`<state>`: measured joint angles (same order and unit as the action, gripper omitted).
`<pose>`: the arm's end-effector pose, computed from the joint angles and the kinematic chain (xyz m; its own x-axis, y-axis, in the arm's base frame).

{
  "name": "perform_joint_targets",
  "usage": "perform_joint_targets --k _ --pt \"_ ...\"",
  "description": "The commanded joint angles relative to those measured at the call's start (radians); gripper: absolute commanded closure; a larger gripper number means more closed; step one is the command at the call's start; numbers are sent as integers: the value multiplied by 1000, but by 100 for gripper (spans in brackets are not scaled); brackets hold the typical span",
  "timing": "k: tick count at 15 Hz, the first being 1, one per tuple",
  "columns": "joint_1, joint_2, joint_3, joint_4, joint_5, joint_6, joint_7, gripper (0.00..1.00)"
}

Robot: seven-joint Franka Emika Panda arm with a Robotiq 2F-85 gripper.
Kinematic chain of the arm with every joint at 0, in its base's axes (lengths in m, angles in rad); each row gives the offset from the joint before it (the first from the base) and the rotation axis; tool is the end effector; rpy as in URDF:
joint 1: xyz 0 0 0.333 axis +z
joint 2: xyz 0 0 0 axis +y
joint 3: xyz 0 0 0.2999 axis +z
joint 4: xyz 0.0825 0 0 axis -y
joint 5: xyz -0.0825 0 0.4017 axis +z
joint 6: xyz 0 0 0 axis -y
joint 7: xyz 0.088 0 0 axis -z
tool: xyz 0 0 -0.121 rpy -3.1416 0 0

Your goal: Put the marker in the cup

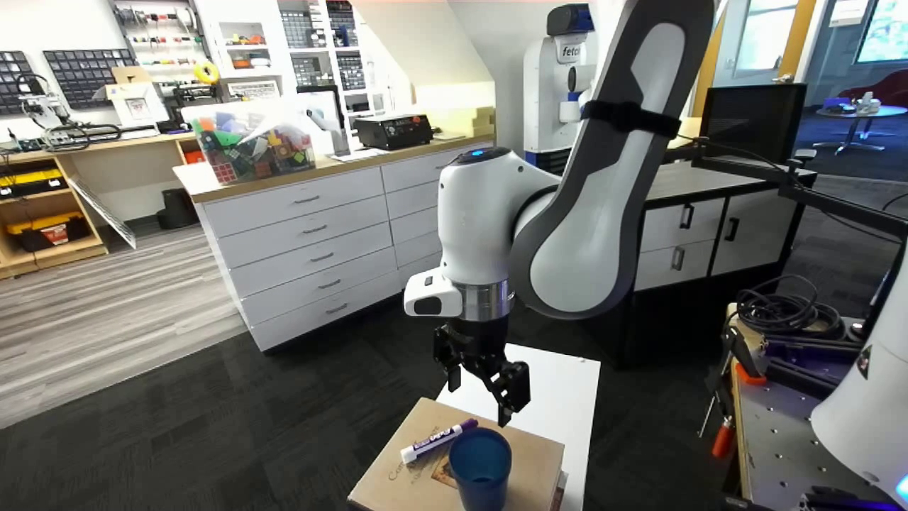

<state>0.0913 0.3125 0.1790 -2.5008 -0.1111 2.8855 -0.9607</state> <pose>0.4548 0.1398 0.1278 0.2395 0.9690 0.0611 0.9685 -0.2429 0.0556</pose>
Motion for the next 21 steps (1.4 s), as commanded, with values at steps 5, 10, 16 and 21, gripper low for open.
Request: perform_joint_targets --k 5,10,16,21 --pt "-20 66 3 30 -142 40 -4 0" --pt "0 125 -17 95 -189 19 22 0" --pt "0 190 -32 163 -177 -4 85 0" --pt "-17 228 -16 184 -158 -14 141 0"
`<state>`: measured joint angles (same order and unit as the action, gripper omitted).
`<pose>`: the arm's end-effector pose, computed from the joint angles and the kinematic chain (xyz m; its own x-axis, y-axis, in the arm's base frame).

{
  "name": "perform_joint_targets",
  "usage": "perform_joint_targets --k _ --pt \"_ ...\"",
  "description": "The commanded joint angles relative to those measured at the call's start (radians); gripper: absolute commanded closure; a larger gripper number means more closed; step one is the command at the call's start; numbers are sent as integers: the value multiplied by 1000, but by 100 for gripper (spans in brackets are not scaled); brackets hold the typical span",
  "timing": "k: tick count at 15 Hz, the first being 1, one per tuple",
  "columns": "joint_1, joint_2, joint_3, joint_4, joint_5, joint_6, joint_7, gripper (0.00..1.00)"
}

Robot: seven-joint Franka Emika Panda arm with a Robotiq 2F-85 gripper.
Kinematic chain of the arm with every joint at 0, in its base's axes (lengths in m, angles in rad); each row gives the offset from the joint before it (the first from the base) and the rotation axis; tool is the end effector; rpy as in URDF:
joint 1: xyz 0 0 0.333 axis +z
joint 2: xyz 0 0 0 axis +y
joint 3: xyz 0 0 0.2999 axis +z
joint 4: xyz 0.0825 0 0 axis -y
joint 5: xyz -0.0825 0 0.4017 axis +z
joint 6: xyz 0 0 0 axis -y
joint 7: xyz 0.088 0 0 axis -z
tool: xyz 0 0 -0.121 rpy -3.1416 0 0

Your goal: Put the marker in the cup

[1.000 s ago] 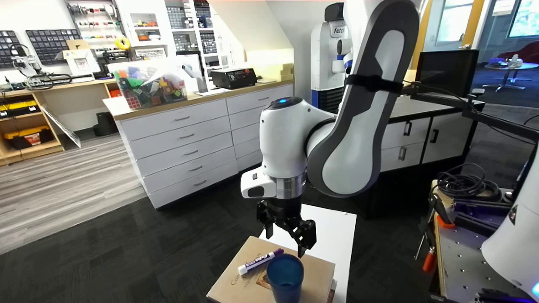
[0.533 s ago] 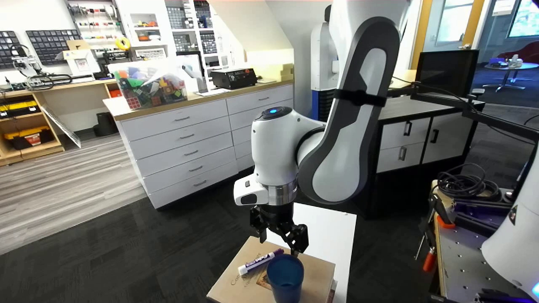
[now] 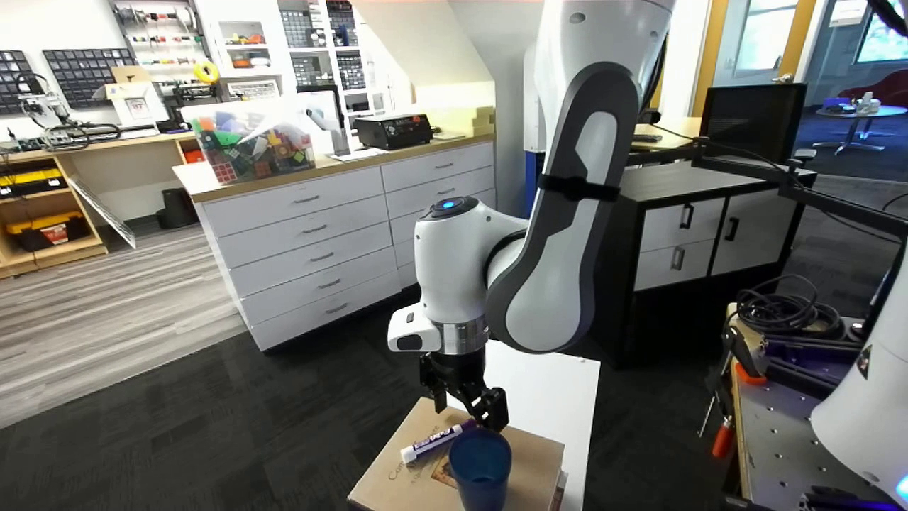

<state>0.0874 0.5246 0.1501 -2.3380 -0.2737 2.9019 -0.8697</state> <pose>0.4841 0.1427 0.0741 0.2184 0.9753 0.0320 0.9746 -0.2196 0.0432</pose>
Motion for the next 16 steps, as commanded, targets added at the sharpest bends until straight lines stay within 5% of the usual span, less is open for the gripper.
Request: perform_joint_targets --k 1,2,3,16 --pt "-17 21 18 24 9 -35 63 0" --pt "-22 23 24 27 13 -42 74 0" --pt "-23 23 27 30 23 -53 92 25" --pt "-56 -8 47 20 42 -70 237 99"
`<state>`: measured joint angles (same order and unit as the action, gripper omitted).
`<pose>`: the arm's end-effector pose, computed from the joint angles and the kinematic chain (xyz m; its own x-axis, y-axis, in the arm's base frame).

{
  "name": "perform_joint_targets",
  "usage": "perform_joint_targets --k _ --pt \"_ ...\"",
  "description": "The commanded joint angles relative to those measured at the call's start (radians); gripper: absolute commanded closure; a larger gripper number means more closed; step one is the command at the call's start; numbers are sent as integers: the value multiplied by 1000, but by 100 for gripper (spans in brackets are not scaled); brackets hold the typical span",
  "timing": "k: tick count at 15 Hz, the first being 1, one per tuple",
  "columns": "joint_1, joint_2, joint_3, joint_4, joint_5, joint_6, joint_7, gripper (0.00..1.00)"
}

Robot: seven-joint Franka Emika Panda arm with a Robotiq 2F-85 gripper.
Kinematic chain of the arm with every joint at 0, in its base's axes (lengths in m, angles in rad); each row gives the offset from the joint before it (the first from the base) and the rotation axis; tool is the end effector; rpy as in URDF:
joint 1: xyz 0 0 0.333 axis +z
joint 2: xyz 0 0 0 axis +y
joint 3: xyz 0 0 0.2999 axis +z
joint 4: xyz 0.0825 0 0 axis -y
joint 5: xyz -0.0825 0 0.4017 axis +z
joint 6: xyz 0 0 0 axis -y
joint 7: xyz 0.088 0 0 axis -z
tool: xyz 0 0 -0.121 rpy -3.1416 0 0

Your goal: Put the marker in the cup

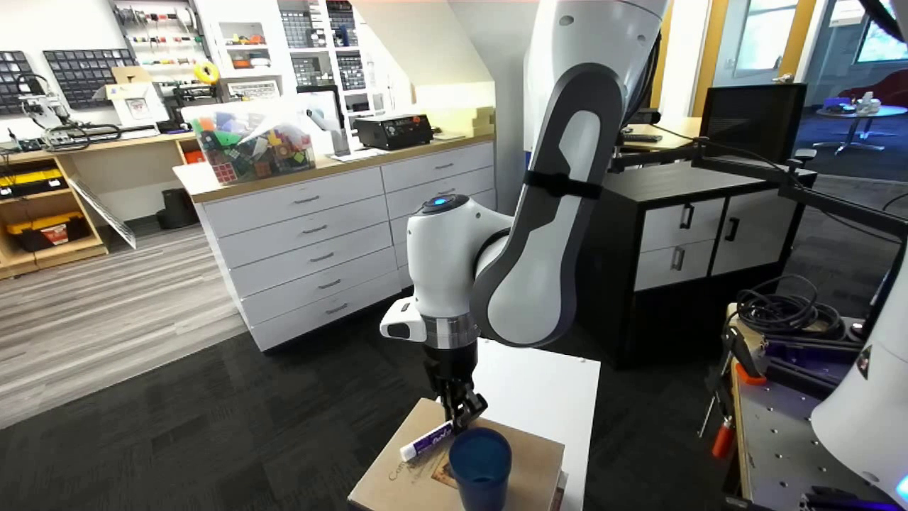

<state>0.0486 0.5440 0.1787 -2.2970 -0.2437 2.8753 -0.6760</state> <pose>0.4982 0.1394 0.0752 0.4439 0.8945 0.0525 0.8951 -0.4454 0.0209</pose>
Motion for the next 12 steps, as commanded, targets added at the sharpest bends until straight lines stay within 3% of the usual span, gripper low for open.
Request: perform_joint_targets --k 1,6,12 --pt "-16 -37 21 -25 17 -56 60 97" --pt "-25 -107 55 -33 73 -178 112 95" --pt "-3 -209 32 -37 75 -277 160 95"
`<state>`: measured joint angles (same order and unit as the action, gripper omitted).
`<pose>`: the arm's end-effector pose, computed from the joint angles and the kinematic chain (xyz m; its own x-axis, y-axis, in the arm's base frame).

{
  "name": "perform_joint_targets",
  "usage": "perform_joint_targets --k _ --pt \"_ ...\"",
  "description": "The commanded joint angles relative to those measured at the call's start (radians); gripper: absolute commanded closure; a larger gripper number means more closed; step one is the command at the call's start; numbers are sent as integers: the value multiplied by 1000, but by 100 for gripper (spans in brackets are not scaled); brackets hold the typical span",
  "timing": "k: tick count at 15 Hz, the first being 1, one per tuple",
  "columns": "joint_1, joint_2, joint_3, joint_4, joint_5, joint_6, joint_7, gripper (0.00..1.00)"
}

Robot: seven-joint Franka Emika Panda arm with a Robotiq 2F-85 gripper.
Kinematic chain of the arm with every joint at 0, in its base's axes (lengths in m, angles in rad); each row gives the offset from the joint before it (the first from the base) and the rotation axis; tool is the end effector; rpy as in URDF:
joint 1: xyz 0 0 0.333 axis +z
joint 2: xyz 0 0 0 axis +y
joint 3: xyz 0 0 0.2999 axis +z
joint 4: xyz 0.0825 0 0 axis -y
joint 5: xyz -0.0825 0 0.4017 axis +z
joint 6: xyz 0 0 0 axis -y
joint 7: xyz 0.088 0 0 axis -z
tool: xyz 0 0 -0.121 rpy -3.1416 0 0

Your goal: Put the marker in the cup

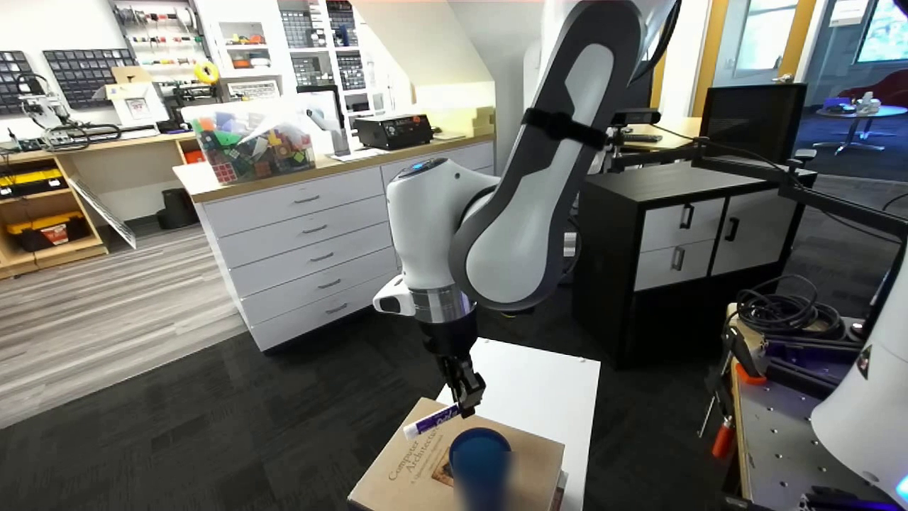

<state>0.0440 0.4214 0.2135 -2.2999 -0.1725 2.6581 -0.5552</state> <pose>0.4988 0.1447 0.1189 0.5796 0.8143 -0.0322 0.8135 -0.5805 -0.0368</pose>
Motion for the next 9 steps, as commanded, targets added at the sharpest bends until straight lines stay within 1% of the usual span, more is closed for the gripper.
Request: perform_joint_targets --k 1,4,9 --pt "10 -104 -7 -31 -3 -82 52 95" --pt "25 -131 -15 -8 -17 -169 71 95" --pt "72 -156 -30 77 -67 -417 137 95"
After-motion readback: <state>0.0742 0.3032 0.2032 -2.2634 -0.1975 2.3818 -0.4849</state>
